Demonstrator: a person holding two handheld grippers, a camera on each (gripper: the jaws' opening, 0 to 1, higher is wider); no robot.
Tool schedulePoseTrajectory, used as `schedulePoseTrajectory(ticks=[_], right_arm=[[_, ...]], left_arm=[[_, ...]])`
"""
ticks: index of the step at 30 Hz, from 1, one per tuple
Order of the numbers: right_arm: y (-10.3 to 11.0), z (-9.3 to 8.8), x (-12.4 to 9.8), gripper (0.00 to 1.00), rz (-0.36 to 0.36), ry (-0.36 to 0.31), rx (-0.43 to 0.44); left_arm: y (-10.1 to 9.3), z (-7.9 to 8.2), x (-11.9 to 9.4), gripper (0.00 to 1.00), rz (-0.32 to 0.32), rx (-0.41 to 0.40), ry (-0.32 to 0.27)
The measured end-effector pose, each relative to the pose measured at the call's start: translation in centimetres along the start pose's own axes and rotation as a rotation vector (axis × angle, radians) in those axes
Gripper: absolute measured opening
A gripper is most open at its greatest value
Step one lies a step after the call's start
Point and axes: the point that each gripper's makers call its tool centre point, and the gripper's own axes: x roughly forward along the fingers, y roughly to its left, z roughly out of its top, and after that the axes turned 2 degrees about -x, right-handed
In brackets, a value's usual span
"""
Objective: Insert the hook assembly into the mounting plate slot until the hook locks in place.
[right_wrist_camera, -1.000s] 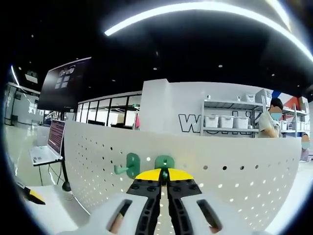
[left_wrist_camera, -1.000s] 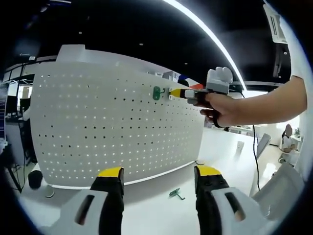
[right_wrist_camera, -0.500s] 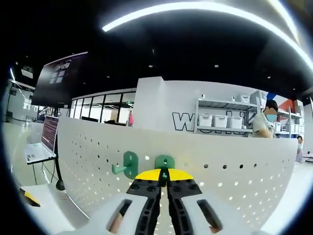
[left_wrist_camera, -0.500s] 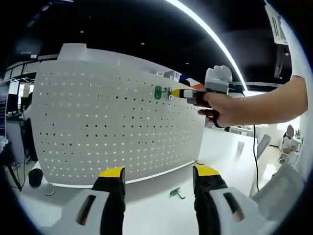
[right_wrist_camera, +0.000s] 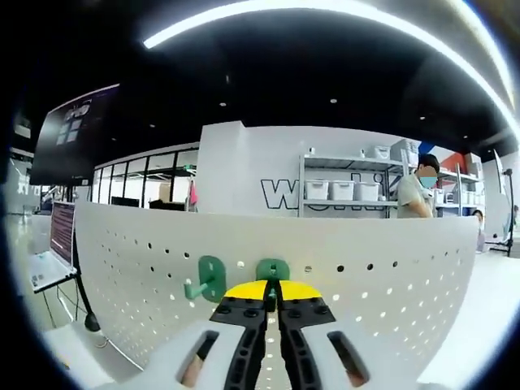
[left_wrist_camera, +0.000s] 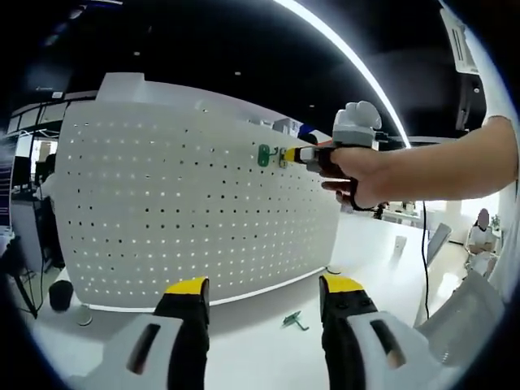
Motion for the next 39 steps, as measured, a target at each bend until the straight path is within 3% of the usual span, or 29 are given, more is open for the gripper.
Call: schedulePoseTrajectory(ticks=[15,23,39], right_arm=[[0.0,-0.1,0.1,0.02,-0.002,0.008,0.013],[0.3,-0.3,-0.3,0.05,0.060,0.011,0.002],[2.1,-1.3,-1.5,0.37,0.198,0.012,0.016]], left_arm=[[0.0,-0.1,-0.2,0.55,0.003,-0.002,0.001],[0.0,-0.3,-0.3,0.56,0.005,0.000,0.007],[-0.6,-0.9,-0.1,0.56,-0.010,0.010,0.024]])
